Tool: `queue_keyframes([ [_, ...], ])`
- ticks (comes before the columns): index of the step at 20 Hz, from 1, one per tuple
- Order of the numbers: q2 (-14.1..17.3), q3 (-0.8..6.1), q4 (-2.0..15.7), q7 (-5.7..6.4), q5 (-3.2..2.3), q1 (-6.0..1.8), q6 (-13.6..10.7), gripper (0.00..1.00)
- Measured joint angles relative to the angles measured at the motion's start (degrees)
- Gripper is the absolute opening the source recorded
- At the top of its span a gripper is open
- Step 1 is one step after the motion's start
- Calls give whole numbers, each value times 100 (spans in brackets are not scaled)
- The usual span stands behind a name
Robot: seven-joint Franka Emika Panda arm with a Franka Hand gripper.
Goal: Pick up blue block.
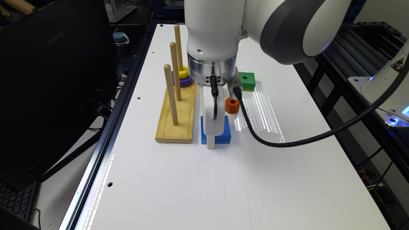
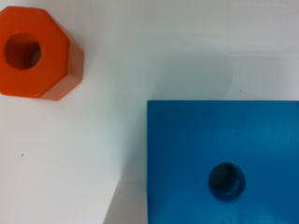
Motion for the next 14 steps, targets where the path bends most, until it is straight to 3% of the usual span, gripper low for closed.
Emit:
queue_keyframes([
  [3, -126, 23, -9, 0, 21, -3, -71, 0],
  [9, -373, 136, -37, 0, 69, -66, -284, 0],
  [14, -385, 139, -51, 0, 73, -72, -286, 0],
])
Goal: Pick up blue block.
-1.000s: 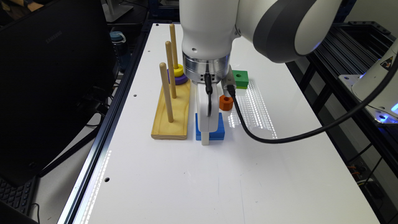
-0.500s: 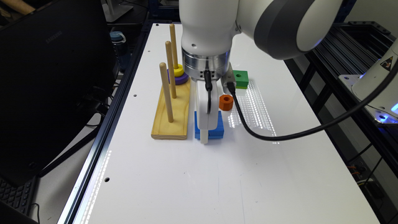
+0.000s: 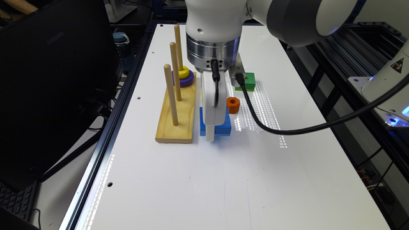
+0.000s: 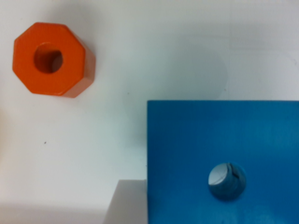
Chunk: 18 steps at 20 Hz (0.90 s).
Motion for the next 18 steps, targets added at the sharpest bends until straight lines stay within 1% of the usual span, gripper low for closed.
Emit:
queue_keyframes([
  [1, -15, 4, 4, 0, 2, -2, -2, 0],
  [2, -60, 14, 3, -2, 16, -6, -26, 0],
  [4, -233, 60, 2, -29, 98, -17, -185, 0],
  [5, -325, 93, -2, -51, 156, -30, -277, 0],
  [6, -386, 111, -7, -65, 186, -40, -340, 0],
  [7, -423, 130, -17, -75, 204, -53, -371, 0],
  [15, -473, 151, -38, -82, 213, -81, -381, 0],
  [16, -511, 159, -37, -87, 227, -84, -405, 0],
  [18, -648, 183, -34, -132, 312, -89, -521, 0],
])
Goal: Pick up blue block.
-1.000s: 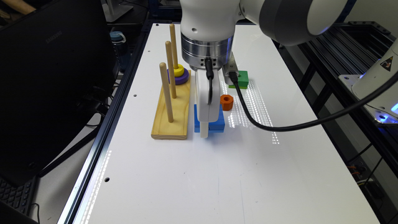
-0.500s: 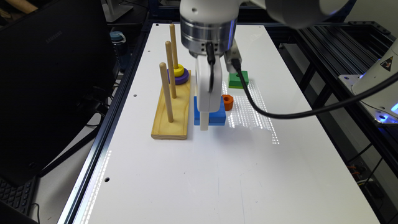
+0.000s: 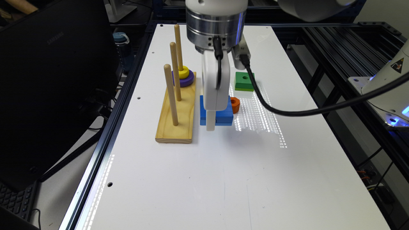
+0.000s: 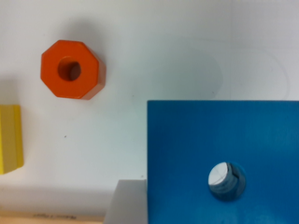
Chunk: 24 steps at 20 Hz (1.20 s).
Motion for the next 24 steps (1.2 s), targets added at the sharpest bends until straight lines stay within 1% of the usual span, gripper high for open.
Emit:
queue_keyframes([
  [2, -128, 35, -5, -58, 92, -19, -124, 0],
  [4, -146, 53, -7, -71, 104, -40, -148, 0],
  [8, -172, 57, 5, -73, 108, -44, -162, 0],
  [9, -265, 74, 34, -104, 162, -49, -255, 0],
  [10, -388, 95, 60, -161, 249, -58, -384, 0],
  [11, -555, 117, 70, -248, 374, -68, -546, 0],
  [12, -704, 125, 63, -328, 487, -72, -677, 0],
  [14, -846, 125, 35, -423, 610, -79, -782, 0],
  [15, -836, 124, 30, -436, 619, -86, -780, 0],
  [18, -796, 124, 30, -440, 619, -93, -767, 0],
  [20, -820, 129, 77, -443, 627, -93, -805, 0],
  [22, -915, 138, 108, -456, 662, -93, -893, 0],
  [24, -1027, 144, 109, -497, 729, -94, -983, 0],
])
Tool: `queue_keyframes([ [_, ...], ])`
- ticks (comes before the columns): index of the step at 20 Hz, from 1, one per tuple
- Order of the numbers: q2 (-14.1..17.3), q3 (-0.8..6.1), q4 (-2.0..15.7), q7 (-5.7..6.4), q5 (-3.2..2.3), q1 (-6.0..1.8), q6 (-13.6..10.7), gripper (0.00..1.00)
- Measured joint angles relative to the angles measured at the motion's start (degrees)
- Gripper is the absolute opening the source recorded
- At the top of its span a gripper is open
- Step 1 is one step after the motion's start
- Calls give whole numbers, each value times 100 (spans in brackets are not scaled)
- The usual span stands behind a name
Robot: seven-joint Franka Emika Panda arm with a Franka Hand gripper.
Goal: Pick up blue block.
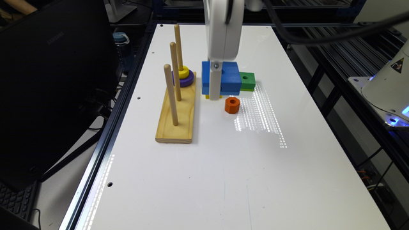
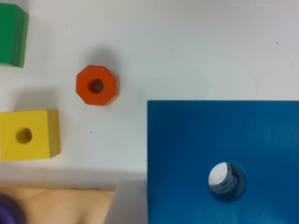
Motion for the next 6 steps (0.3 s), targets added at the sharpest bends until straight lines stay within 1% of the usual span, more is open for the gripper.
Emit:
queue_keyframes([
  [1, -38, 1, -1, -22, 26, -2, -30, 0],
  [6, -44, 1, -2, -32, 29, -10, -34, 0],
])
